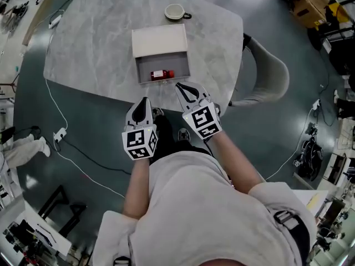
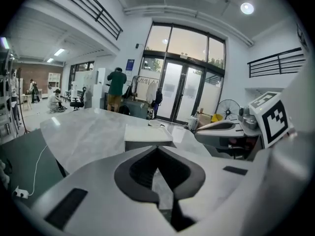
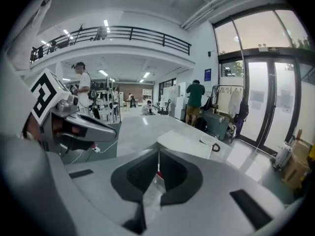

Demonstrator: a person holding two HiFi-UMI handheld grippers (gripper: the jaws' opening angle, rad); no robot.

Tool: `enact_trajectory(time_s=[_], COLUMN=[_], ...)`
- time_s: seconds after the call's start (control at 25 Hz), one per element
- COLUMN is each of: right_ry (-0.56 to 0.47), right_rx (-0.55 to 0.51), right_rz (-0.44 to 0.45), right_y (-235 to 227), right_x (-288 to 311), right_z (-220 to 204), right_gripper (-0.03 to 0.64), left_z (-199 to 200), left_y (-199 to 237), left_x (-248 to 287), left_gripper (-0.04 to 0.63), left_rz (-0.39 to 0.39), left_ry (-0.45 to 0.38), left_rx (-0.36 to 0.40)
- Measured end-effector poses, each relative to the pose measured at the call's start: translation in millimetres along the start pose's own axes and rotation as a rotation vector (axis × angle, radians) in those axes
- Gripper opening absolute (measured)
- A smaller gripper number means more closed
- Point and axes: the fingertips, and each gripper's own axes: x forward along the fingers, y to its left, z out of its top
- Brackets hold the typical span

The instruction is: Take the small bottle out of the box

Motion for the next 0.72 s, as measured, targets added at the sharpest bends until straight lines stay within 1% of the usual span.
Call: enact_trajectory(time_s=[0.12, 0.36, 0.56, 0.72], right_ry=[0.067, 0.177, 0.261, 0.311], right_rx=[-0.066, -0.153, -0.223, -0.281], right_rz=[0.012, 0.052, 0.101, 0.157], right_y=[-2.1, -1.8, 3.7, 11.8], right_x=[24.6, 62.4, 90.4, 105.3], right_z=[-7.5, -26.8, -39.6, -48.3], right_gripper=[0.028, 0.028, 0.028, 0.028], left_z=[-5.9, -26.4, -47.2, -59.1], left_y=[8.4, 20.5, 41.0, 52.8], left_x=[15.4, 35.5, 45.7, 49.2], left_gripper=[0.023, 0.023, 0.023, 0.023], left_rz=[-0.015, -0.026, 0.0, 0.02], left_ry=[0.022, 0.063, 0.104, 0.112], left_rx=[-0.005, -0.035, -0.079, -0.115])
